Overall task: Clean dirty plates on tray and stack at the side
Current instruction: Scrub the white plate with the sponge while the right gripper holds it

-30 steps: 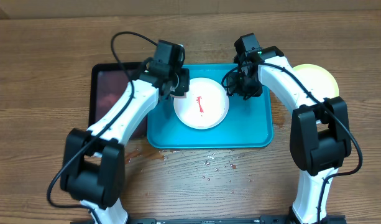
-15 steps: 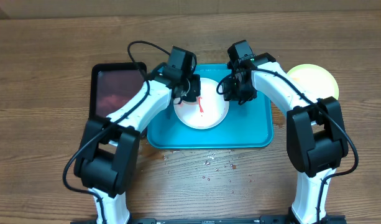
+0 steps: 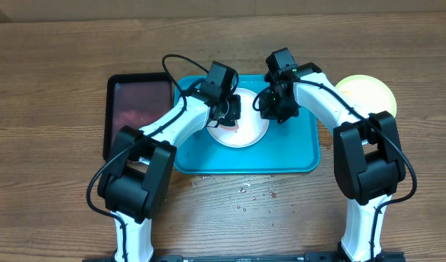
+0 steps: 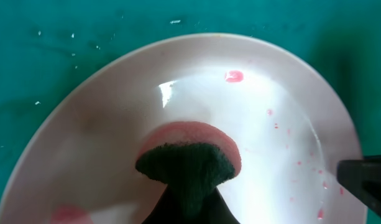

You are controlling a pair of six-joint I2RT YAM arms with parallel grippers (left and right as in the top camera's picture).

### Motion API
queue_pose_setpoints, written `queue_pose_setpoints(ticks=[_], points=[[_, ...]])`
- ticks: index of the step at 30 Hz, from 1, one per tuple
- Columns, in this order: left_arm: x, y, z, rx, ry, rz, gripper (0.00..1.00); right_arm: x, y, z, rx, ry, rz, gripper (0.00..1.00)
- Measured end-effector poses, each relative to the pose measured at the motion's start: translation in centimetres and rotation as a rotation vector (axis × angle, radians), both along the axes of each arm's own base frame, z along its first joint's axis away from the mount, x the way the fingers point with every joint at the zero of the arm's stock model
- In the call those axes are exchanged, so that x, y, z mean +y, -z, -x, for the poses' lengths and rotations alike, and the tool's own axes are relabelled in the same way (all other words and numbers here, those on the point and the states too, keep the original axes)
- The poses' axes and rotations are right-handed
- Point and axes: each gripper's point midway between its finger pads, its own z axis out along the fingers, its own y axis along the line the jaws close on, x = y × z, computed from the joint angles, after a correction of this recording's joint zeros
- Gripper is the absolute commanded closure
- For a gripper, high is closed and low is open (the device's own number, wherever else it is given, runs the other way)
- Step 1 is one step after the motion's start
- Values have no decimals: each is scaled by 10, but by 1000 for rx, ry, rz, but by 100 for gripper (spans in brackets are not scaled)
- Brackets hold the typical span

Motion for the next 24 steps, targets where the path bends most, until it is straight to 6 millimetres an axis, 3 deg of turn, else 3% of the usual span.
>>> queue_pose_setpoints(ticks=[13,24], points=[[-3,4,-6,1,-59,35,96,19,-2,-6,-13,-16,-107,96],[-4,10,-8,6,-63,32,96,24,-2,-4,-3,-21,-128,96]])
